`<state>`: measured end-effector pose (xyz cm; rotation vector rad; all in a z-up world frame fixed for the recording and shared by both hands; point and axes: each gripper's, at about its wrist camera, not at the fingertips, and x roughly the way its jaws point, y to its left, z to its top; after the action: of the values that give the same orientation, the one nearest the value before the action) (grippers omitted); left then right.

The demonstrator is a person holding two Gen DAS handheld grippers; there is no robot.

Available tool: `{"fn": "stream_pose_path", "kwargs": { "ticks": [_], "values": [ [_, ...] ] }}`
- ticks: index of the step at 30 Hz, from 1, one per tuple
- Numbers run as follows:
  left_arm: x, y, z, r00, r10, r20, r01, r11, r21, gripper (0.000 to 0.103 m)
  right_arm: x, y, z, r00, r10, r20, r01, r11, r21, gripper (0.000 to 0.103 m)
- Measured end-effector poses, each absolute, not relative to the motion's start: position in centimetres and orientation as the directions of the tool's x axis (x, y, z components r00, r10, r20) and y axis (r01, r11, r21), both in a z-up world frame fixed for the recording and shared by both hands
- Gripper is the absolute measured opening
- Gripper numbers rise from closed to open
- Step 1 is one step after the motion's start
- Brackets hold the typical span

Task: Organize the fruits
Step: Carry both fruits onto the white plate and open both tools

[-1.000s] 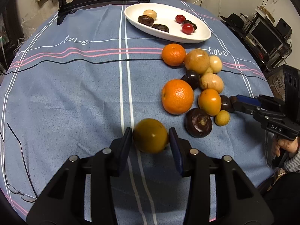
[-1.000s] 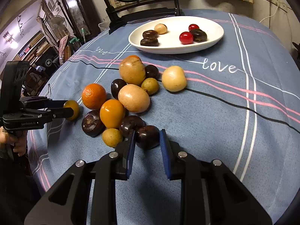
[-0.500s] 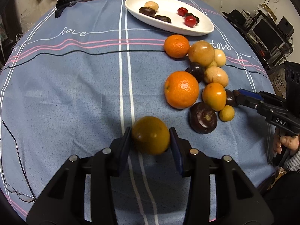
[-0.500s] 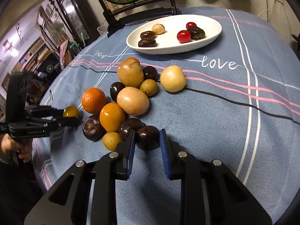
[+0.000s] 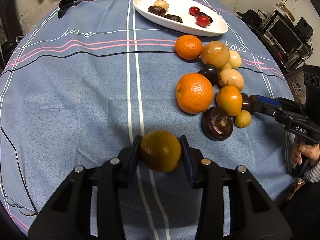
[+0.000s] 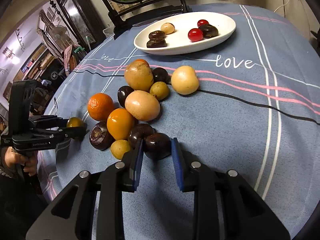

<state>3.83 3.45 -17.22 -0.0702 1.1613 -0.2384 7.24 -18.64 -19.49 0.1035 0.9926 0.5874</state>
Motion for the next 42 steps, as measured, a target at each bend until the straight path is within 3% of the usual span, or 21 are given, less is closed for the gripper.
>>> {"fn": "stream_pose_path", "kwargs": {
  "ticks": [10, 23, 29, 38, 40, 41, 42],
  "values": [
    [4.8, 4.5, -15.4, 0.427, -0.226, -0.876, 0.117, 0.974, -0.195, 0.039, 6.0, -21.7, -17.9, 0.472, 0.482, -0.738, -0.337, 0.872, 0.355, 0.028],
    [17.5, 0.2, -9.6, 0.527, -0.265, -0.808, 0.232, 0.959, -0.163, 0.040, 13.6, -22.9, -12.8, 0.579, 0.450, -0.680, -0.338, 0.891, 0.302, 0.028],
    [22.3, -4.3, -11.2, 0.490, -0.295, -0.820, 0.302, 0.940, -0.158, 0.040, 19.5, -20.3, -12.7, 0.576, 0.460, -0.676, -0.390, 0.881, 0.267, 0.028],
    [24.4, -5.9, -14.6, 0.446, -0.299, -0.844, 0.320, 0.934, -0.161, 0.044, 25.2, -18.1, -16.1, 0.528, 0.407, -0.746, -0.390, 0.896, 0.213, 0.030],
    [24.6, -5.6, -14.1, 0.462, -0.297, -0.836, 0.311, 0.937, -0.161, 0.050, 25.3, -18.3, -16.3, 0.533, 0.410, -0.741, -0.377, 0.898, 0.226, 0.039],
    [24.6, -5.4, -13.9, 0.469, -0.298, -0.832, 0.304, 0.938, -0.165, 0.051, 25.2, -18.4, -16.3, 0.544, 0.400, -0.738, -0.364, 0.904, 0.222, 0.061],
    [24.6, -5.1, -13.6, 0.474, -0.299, -0.829, 0.297, 0.940, -0.169, 0.051, 25.0, -18.4, -16.2, 0.556, 0.405, -0.726, -0.369, 0.903, 0.222, 0.063]
  ]
}}
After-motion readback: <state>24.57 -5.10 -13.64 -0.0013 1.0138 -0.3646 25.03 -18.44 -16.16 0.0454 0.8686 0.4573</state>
